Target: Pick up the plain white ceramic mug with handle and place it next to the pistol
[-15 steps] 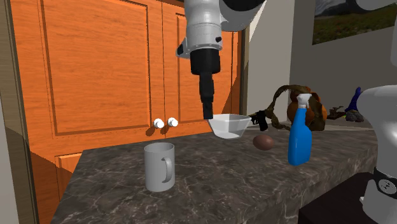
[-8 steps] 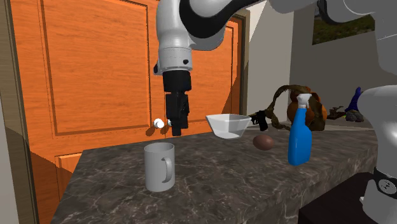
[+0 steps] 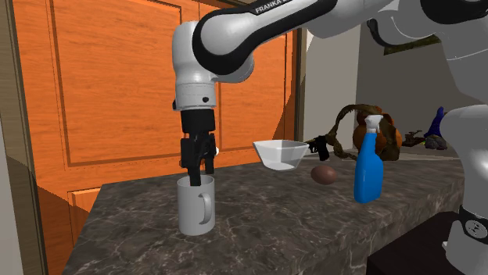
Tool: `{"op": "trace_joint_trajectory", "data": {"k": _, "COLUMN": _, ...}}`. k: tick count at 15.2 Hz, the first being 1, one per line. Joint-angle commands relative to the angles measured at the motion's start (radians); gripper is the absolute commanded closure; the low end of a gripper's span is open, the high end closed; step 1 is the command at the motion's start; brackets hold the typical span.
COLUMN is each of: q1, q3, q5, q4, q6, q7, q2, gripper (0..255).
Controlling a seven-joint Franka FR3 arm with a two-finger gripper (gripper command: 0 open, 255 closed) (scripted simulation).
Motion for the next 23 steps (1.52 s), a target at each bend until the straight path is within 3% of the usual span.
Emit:
{"op": "trace_joint_trajectory", "data": {"k": 1, "q1": 0.002, "q3": 0.001, "q5": 0.001, "q4": -0.012, "q6": 0.021, "q7": 0.001, "q2": 0.008, "gripper": 0}}
{"op": "trace_joint_trajectory", "data": {"k": 11, "q1": 0.002, "q3": 0.003, "q5": 0.003, "q4": -0.033, "q6": 0.051, "q7": 0.0, "q2": 0.018, "gripper": 0}}
{"op": "trace_joint_trajectory", "data": {"k": 12, "q1": 0.002, "q3": 0.003, "q5": 0.003, "q4": -0.033, "q6": 0.051, "q7": 0.0, "q2": 0.018, "gripper": 255}}
{"op": "trace_joint_trajectory", "data": {"k": 23, "q1": 0.003, "q3": 0.002, "q5": 0.002, "q4": -0.021, "q6": 0.029, "q7": 0.001, "q2": 0.008, "gripper": 255}}
